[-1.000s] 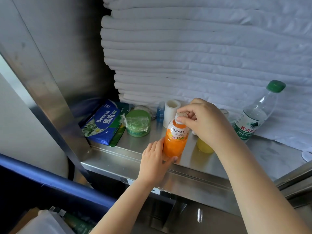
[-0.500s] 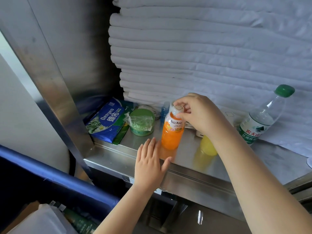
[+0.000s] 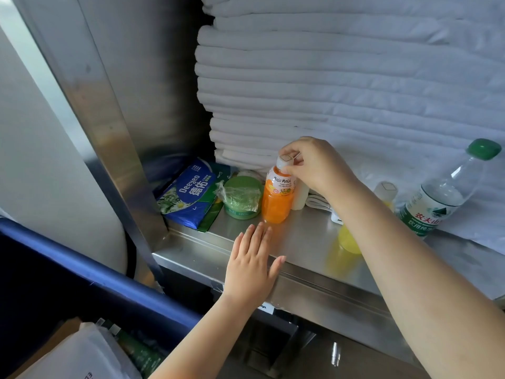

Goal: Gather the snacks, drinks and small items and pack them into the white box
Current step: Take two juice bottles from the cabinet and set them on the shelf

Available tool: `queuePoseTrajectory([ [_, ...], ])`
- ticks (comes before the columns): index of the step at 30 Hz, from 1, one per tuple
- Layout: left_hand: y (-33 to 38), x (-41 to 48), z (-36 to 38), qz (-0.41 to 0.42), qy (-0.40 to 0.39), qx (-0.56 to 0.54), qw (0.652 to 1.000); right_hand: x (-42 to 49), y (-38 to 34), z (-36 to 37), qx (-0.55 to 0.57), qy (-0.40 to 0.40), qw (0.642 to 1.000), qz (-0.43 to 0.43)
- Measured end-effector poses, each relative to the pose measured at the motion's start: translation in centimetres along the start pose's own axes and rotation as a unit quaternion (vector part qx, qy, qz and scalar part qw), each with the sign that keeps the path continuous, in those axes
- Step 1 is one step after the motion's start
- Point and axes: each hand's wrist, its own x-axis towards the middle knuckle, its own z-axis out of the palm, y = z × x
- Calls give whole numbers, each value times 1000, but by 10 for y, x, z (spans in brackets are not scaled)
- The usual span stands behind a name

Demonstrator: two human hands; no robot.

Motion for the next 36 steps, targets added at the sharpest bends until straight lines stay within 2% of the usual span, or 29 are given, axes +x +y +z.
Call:
queuePoseTrajectory([
  [5, -1, 0, 3, 3, -4, 8, 1000, -20, -3, -5, -18, 7, 999, -28],
  [8, -1, 0, 4, 3, -1, 3, 1000, -43, 3, -31, -27, 88, 995, -39],
  [10, -1, 0, 5, 3, 0, 3, 1000, -60, 14, -54, -25, 121, 992, -5],
  [15, 1, 0, 6, -2, 8, -1, 1000, -101, 44, -86, -84, 69, 986, 128],
  [18, 0, 0, 8, 0, 12, -2, 1000, -114, 53, -87, -65, 37, 985, 157],
  [21, 0, 0, 9, 0, 17, 2, 1000, -118, 59, -80, -54, 33, 987, 145],
  [28, 0, 0, 10, -6, 19, 0, 1000, -115, 66, -62, -87, 108, 981, 139],
  [36, 2, 0, 8, -13, 32, -3, 999, -92, 45, -43, -86, 68, 991, 81],
])
